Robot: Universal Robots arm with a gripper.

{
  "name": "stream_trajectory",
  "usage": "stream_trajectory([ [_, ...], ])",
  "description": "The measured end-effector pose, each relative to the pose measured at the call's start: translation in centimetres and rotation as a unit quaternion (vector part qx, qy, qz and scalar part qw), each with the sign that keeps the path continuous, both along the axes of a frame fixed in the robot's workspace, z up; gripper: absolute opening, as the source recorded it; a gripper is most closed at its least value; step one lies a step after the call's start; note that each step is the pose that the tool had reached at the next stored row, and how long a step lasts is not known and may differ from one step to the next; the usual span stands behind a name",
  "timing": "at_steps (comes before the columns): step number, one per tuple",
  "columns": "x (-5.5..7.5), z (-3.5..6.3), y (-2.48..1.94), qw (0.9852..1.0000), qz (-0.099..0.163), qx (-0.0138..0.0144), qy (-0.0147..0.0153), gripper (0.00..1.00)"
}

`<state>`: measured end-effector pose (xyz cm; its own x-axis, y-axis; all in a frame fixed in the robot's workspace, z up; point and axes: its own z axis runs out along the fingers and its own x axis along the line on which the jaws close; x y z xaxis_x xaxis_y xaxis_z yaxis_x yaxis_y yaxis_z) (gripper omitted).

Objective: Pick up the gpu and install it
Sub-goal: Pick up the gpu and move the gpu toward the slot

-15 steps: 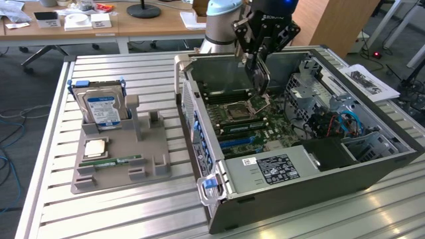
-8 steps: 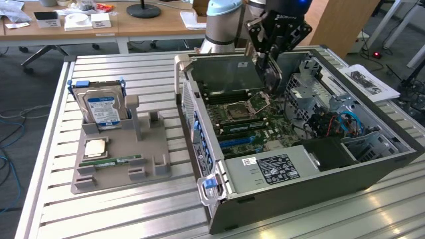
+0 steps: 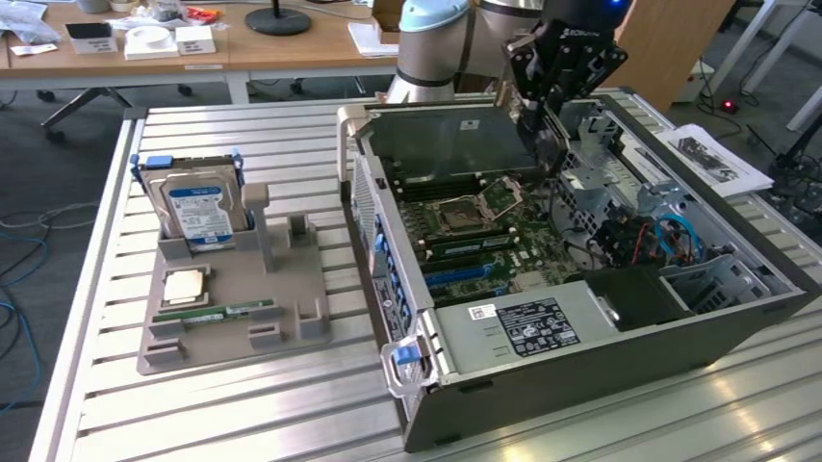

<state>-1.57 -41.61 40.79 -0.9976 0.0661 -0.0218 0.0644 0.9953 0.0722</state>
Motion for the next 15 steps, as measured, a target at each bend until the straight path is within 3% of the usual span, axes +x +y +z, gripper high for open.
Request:
stream_trajectory([
  [9,3.0,-0.01,0.06,1.0000,0.000,0.0000,0.0000,0.27],
  [15,4.2,-0.03,0.08,1.0000,0.001,0.0001,0.0000,0.27],
])
